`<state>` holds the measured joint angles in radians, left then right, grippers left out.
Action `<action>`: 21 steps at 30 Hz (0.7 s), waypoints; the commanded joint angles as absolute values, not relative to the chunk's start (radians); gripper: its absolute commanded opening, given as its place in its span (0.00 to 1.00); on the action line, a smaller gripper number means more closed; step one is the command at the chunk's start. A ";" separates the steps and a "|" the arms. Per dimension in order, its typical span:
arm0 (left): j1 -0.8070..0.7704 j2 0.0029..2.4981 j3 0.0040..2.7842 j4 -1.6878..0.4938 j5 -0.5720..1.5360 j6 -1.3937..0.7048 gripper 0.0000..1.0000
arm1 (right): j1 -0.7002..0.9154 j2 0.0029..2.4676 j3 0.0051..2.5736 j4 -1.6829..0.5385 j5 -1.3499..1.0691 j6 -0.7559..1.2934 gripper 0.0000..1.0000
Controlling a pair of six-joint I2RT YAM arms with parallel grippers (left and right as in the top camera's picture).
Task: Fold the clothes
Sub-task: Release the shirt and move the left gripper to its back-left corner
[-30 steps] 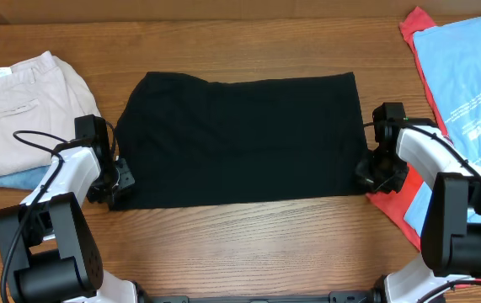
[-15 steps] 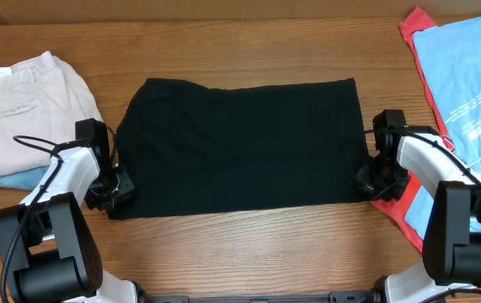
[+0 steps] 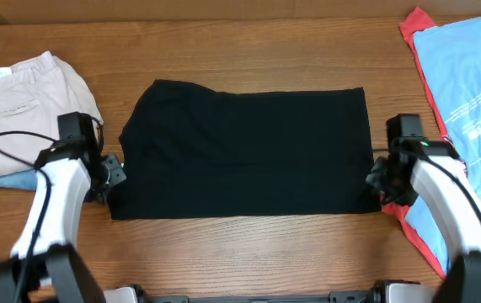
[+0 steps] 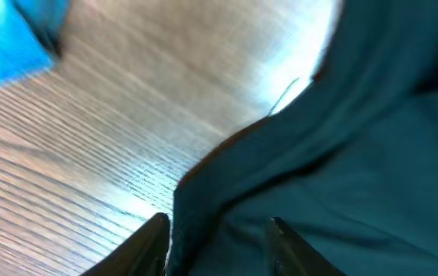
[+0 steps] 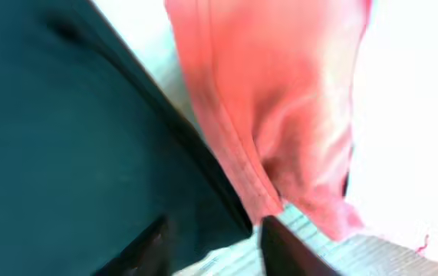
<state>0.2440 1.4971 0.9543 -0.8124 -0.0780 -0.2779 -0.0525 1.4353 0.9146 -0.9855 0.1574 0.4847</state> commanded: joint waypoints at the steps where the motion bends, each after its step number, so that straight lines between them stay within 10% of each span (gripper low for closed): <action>1: 0.248 1.408 0.979 -0.802 0.009 -0.233 0.47 | -0.060 1.341 0.944 -0.950 0.179 0.490 0.55; 10: 0.239 1.332 1.030 -0.657 0.342 -0.101 0.90 | -0.060 1.290 0.944 -0.801 -0.065 0.296 0.63; 21: 0.190 1.653 1.450 -0.672 0.467 -0.044 0.84 | -0.060 1.291 0.944 -0.821 -0.074 0.287 0.65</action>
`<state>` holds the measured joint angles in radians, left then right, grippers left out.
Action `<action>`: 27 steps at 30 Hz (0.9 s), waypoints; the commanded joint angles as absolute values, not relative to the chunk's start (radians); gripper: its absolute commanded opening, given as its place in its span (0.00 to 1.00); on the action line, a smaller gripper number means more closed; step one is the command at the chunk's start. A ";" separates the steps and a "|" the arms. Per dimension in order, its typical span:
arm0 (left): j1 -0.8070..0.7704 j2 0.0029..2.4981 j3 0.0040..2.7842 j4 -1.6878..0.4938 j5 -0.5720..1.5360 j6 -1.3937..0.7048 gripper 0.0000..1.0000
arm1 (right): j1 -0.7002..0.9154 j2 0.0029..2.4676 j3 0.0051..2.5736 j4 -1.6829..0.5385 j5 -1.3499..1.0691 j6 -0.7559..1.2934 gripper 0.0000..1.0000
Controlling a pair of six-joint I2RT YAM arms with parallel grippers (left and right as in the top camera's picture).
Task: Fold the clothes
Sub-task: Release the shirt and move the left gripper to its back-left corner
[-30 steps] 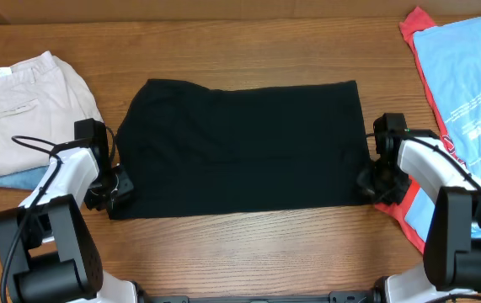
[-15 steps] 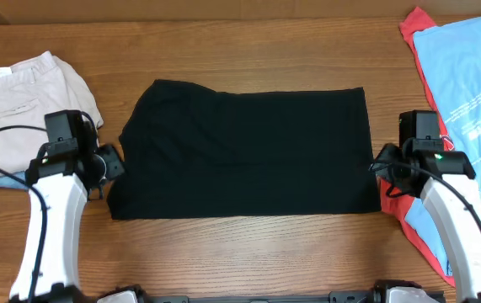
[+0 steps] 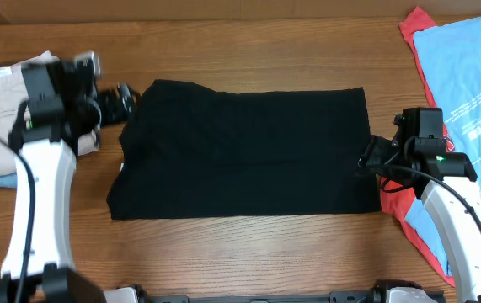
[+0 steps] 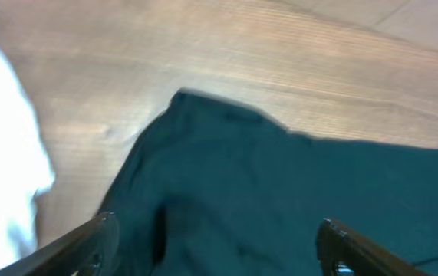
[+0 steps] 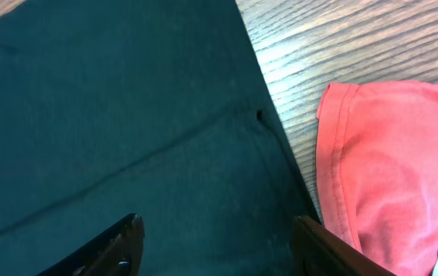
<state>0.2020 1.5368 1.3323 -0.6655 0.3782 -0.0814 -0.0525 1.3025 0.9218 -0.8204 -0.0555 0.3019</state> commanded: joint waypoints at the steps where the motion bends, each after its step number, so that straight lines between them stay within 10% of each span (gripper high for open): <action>1: 0.189 1.694 1.488 -0.669 0.492 -0.043 0.84 | -0.060 1.291 0.944 -0.823 -0.074 0.287 0.65; 27: 0.117 2.451 1.927 -0.498 0.670 -0.305 0.83 | -0.060 1.291 0.944 -0.835 -0.099 0.287 0.65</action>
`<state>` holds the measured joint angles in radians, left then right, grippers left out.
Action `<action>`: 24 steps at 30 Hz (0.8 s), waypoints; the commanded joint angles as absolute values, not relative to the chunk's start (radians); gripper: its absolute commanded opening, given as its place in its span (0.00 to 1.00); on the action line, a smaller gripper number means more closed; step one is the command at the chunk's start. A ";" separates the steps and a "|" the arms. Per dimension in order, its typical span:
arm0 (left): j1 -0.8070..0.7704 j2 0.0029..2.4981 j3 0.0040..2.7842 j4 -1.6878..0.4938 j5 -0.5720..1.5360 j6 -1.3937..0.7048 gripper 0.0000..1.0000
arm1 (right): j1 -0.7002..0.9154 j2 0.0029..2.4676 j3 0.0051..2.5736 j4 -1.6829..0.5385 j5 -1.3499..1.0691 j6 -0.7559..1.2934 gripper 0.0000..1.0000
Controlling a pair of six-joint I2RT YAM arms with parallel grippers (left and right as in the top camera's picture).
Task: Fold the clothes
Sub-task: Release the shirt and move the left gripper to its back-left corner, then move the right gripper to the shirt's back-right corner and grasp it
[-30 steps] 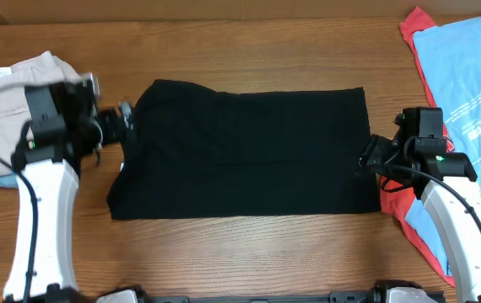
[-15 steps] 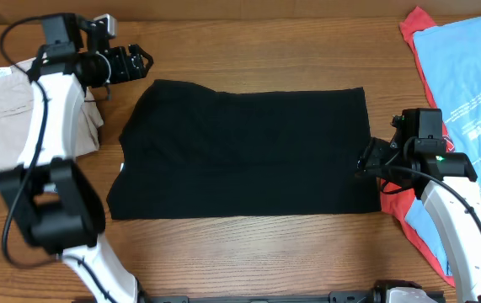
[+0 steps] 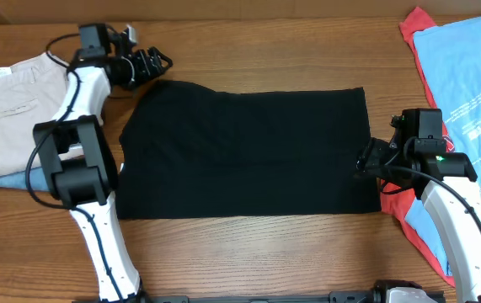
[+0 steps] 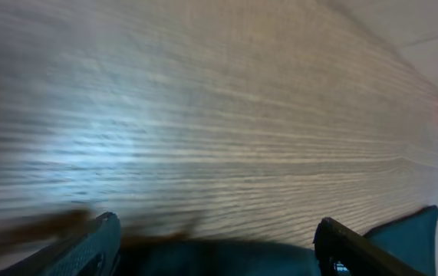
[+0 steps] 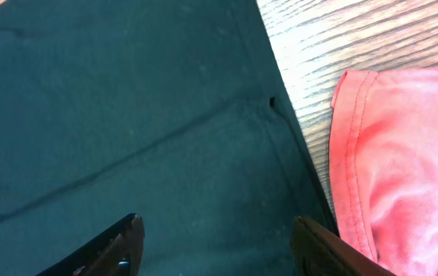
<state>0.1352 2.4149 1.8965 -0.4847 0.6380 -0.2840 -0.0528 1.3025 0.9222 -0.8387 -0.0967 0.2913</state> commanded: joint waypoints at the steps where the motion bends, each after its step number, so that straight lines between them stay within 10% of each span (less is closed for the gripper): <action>1: 0.112 2.461 1.927 -0.508 0.670 -0.291 0.83 | -0.060 1.291 0.944 -0.835 -0.099 0.287 0.65; 11: 0.115 2.472 1.927 -0.645 0.643 -0.239 0.31 | -0.060 1.291 0.944 -0.833 -0.099 0.287 0.65; 24: 0.131 2.470 1.927 -0.671 0.693 -0.184 0.04 | -0.060 1.291 0.944 -0.815 -0.099 0.287 0.64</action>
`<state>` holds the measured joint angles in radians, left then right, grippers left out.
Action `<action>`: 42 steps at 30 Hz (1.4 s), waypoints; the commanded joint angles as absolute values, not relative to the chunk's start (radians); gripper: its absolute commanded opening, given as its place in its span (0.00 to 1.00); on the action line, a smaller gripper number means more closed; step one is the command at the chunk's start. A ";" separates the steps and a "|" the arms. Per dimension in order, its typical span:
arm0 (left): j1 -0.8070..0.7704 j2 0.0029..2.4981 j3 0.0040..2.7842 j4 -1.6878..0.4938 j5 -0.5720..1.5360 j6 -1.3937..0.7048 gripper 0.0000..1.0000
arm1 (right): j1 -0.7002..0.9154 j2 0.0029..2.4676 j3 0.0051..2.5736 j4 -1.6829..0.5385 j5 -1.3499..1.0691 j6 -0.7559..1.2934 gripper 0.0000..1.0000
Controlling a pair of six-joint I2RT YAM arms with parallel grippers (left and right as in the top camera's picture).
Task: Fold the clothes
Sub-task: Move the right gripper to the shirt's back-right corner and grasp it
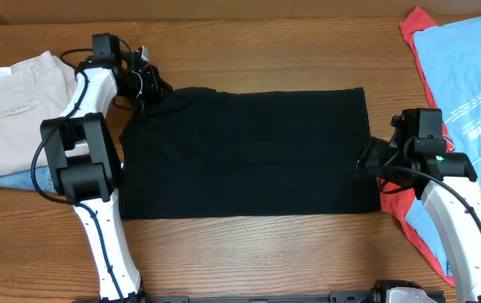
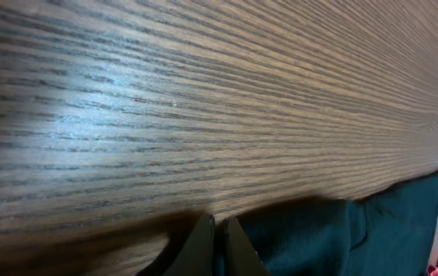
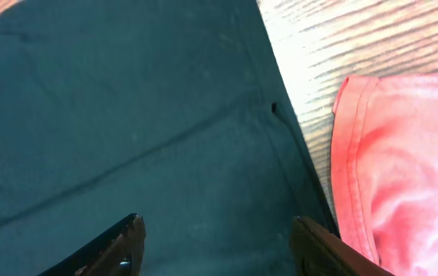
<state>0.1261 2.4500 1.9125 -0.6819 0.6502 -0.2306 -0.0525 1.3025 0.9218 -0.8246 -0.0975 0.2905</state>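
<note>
A black garment (image 1: 248, 151) lies spread flat across the middle of the table. My left gripper (image 1: 152, 84) is low at its far left corner. In the left wrist view the left gripper (image 2: 219, 230) has its fingers pressed together on the edge of the dark cloth (image 2: 341, 230). My right gripper (image 1: 365, 160) hovers at the garment's right edge. The right wrist view shows the right gripper (image 3: 217, 245) wide open above the black fabric (image 3: 126, 115), holding nothing.
Beige trousers (image 1: 13, 93) lie at the far left over a blue cloth (image 1: 13, 179). At the right a light blue shirt (image 1: 467, 76) rests on a red shirt (image 1: 413, 25), whose hem (image 3: 403, 153) lies beside the black garment's right edge.
My left gripper, then open just beyond the garment's far left corner, is now shut on that corner. The right gripper has stayed open at the right edge.
Both grippers were low at the garment's near corners, fingers close together. Then both were open, the left up by the far left side and the right over the right edge. The left then reached past the far left corner and now pinches it.
</note>
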 commanded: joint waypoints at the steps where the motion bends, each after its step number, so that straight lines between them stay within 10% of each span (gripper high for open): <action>1: 0.130 2.469 1.927 -0.654 0.747 -0.160 0.04 | -0.060 1.291 0.944 -0.814 -0.099 0.287 0.64; 30: 0.130 2.418 1.927 -0.542 0.780 -0.031 0.15 | -0.060 1.349 0.944 -0.719 -0.099 0.287 0.64; 42: 0.130 2.418 1.927 -0.547 0.756 -0.005 0.04 | -0.060 1.349 0.944 -0.707 -0.100 0.287 0.64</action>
<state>0.1261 2.4519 1.9121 -0.5491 0.7765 -0.0402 -0.0528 1.3514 0.9218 -0.7174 -0.0971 0.2905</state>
